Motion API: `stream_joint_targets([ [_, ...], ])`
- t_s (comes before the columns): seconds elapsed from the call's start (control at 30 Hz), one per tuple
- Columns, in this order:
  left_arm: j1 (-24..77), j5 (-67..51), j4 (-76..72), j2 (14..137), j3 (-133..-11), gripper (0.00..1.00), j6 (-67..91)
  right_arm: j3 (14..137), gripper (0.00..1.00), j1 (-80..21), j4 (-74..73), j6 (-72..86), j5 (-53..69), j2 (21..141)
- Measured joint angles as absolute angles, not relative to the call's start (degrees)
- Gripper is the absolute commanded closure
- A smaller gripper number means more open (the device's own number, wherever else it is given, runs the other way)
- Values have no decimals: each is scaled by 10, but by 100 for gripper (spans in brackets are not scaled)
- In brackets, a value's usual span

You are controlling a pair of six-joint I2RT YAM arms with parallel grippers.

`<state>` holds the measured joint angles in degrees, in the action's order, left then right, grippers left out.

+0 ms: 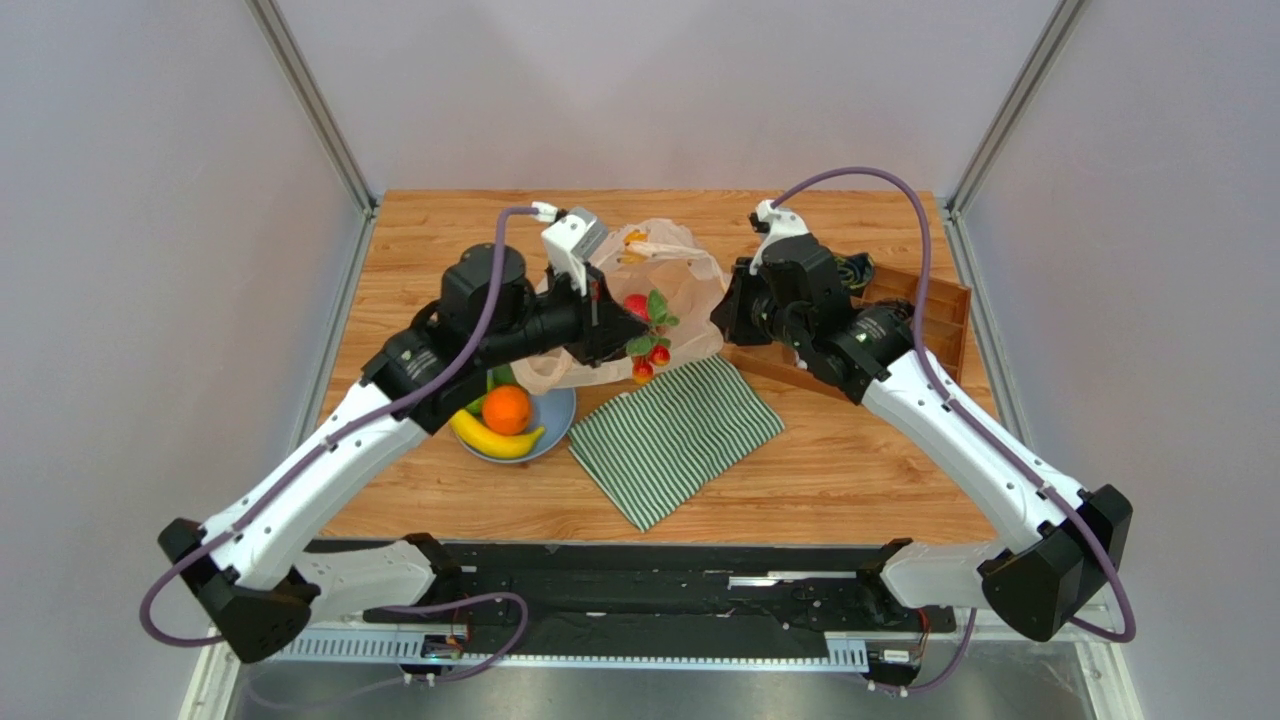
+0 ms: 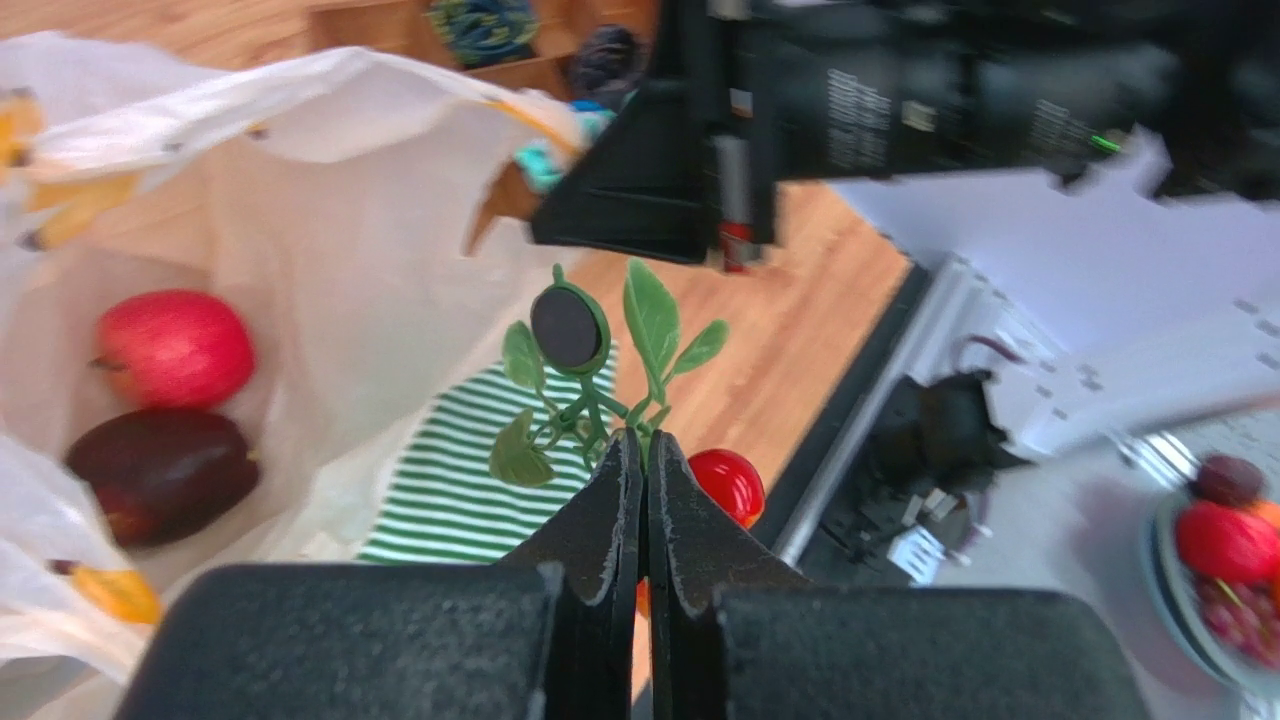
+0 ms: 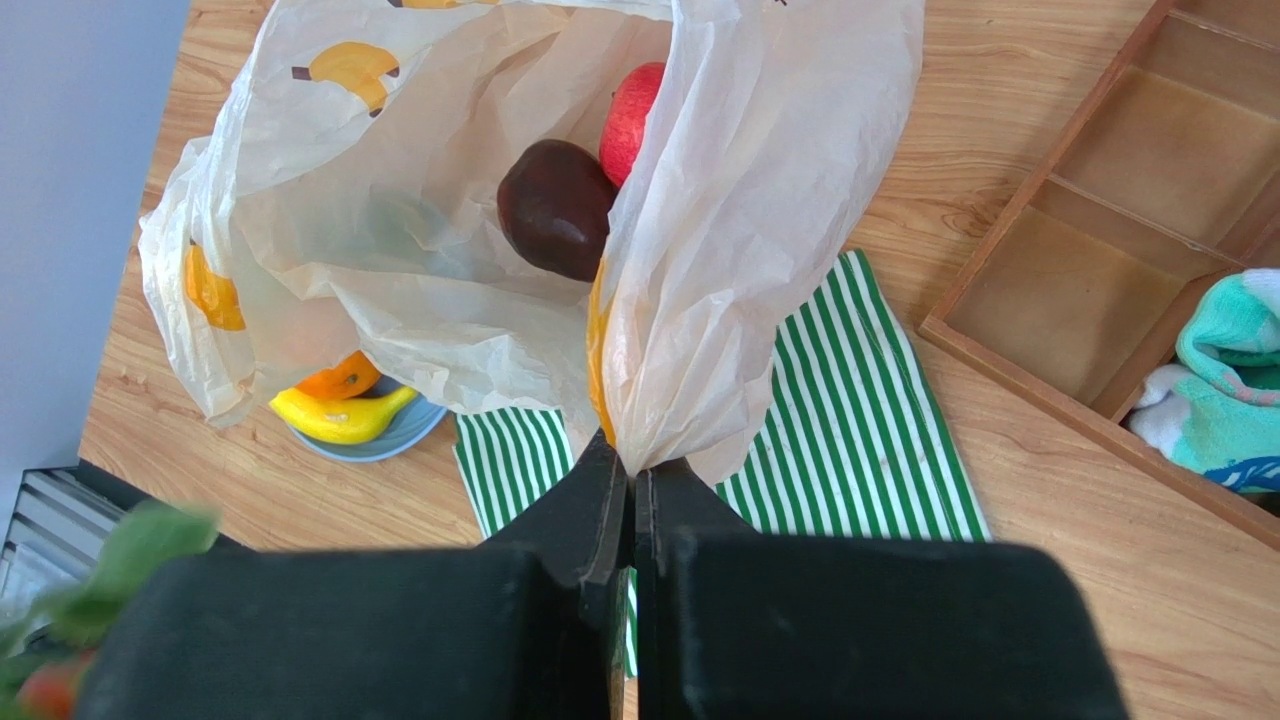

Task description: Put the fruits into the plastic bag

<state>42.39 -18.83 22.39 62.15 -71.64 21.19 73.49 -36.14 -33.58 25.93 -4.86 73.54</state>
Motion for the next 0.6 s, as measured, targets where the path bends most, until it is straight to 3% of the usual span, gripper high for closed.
stream_joint_targets([
  [0.17, 418, -110, 263, 697, -765, 100, 202, 731, 100, -361, -336, 259, -49, 730],
  [0.6, 385, -49, 276, 848, -831, 100, 159, 731, 100, -361, -336, 259, -50, 723],
])
